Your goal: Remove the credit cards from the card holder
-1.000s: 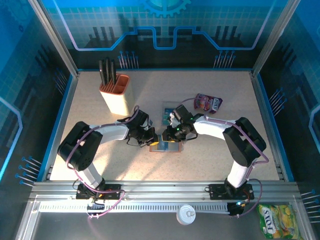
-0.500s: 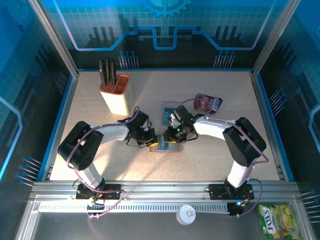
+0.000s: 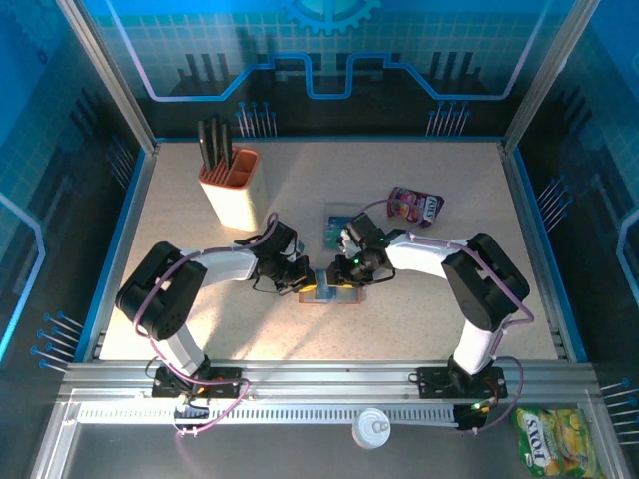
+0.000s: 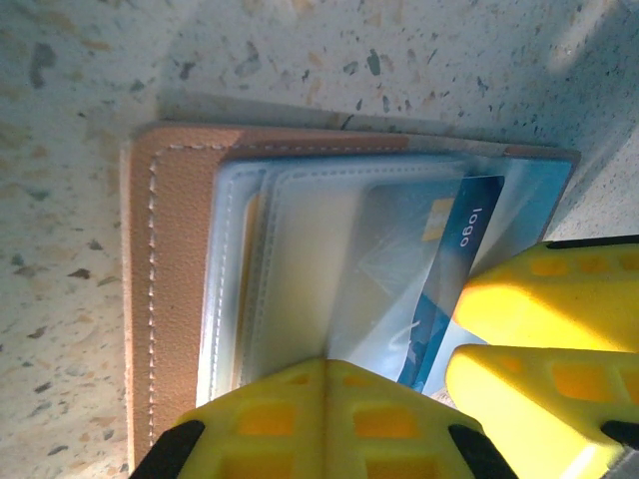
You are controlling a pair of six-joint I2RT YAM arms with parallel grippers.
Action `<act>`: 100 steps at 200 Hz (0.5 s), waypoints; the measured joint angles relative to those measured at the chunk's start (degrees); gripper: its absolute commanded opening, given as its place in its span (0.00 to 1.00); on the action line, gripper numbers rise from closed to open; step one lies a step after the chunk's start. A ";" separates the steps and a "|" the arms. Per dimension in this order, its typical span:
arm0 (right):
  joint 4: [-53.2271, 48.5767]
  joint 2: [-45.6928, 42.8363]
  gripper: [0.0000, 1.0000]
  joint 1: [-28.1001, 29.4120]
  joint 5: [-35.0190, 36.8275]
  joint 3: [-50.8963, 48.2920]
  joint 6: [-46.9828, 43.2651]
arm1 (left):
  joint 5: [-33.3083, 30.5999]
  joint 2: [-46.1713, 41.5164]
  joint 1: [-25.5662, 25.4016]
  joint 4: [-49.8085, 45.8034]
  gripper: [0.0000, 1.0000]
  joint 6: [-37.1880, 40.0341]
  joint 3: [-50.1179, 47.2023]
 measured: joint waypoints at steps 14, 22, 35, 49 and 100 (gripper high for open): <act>0.11 0.17 0.35 0.00 -0.13 -0.04 0.09 | 0.00 0.00 0.00 0.02 0.02 0.00 0.00; 0.28 0.28 0.34 0.00 -0.26 -0.07 0.20 | 0.00 0.00 0.00 0.04 0.02 0.00 0.00; 0.90 0.37 0.34 0.00 -0.50 -0.20 0.28 | 0.00 0.00 0.00 0.04 0.02 0.00 0.00; 1.60 0.37 0.33 0.00 -0.85 -0.55 0.70 | 0.00 0.00 0.00 0.04 0.02 0.00 0.00; 3.67 0.37 0.28 0.00 -2.16 -1.42 2.38 | 0.00 0.00 0.02 0.11 0.02 0.00 -0.07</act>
